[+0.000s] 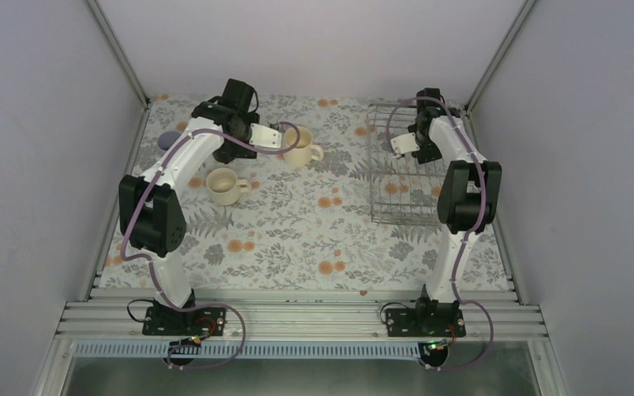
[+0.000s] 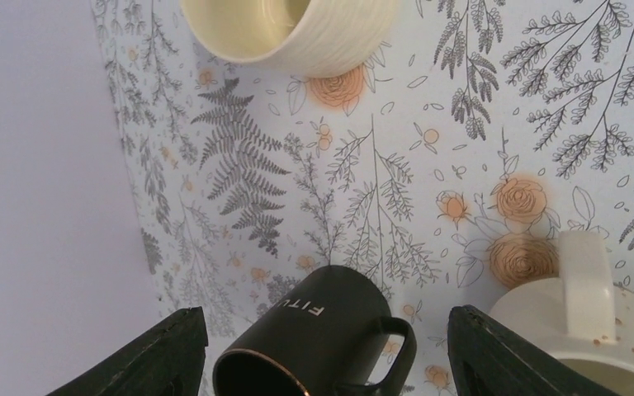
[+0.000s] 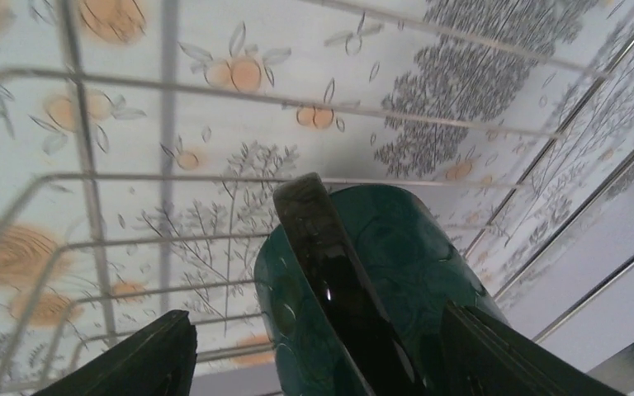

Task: Unload the cups from the dish rack

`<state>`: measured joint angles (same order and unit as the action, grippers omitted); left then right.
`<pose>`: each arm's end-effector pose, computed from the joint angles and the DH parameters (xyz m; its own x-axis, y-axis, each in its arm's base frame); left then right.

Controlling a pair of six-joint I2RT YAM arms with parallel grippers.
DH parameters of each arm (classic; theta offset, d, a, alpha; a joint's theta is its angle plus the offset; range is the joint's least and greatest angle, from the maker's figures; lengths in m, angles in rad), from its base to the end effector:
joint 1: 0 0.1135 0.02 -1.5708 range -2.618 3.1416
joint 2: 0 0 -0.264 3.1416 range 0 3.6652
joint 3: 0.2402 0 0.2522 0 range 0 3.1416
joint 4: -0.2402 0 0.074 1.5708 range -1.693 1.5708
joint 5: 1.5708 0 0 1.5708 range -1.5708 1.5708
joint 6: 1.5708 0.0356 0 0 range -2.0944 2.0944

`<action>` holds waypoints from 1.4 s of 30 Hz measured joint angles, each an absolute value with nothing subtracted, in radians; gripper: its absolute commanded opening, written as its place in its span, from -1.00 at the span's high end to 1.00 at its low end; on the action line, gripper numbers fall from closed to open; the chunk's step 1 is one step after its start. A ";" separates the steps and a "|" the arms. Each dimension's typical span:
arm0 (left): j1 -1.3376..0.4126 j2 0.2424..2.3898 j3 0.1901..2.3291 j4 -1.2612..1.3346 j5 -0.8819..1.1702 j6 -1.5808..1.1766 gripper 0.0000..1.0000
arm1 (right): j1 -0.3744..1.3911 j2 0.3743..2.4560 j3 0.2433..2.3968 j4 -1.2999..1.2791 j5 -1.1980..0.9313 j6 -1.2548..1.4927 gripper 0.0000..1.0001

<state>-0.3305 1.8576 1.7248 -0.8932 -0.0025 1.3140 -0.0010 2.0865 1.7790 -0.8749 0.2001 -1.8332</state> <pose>0.3805 -0.1304 0.3000 0.1072 0.9858 -0.1296 0.8645 -0.0281 0.5018 0.4430 -0.0075 0.2254 0.1664 -0.9467 0.2759 -0.9136 -0.2533 -0.3180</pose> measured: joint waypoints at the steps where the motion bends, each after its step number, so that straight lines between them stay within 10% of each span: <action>1: -0.331 1.858 1.716 -0.885 0.002 1.312 -0.46 | -0.001 2.088 1.771 -0.854 0.226 -1.832 -0.44; 4: -0.331 1.858 1.691 -0.869 0.012 1.308 -0.45 | 0.002 2.112 1.765 -0.806 0.282 -1.829 -0.27; 8: -0.332 1.858 1.667 -0.854 0.020 1.304 -0.45 | 0.009 2.156 1.765 -0.764 0.316 -1.816 0.49; 14: -0.332 1.852 1.643 -0.834 0.039 1.297 -0.45 | 0.026 2.169 1.765 -0.699 0.360 -1.808 0.90; 42: -0.370 1.711 1.487 -0.161 0.481 0.960 -0.65 | 0.043 2.136 2.267 -1.157 -0.282 -1.338 0.93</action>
<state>-0.3698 1.7107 1.4872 -0.1612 0.4812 0.9600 0.0425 2.1365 2.2673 -1.1572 -0.2817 -1.3376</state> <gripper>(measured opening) 0.814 0.145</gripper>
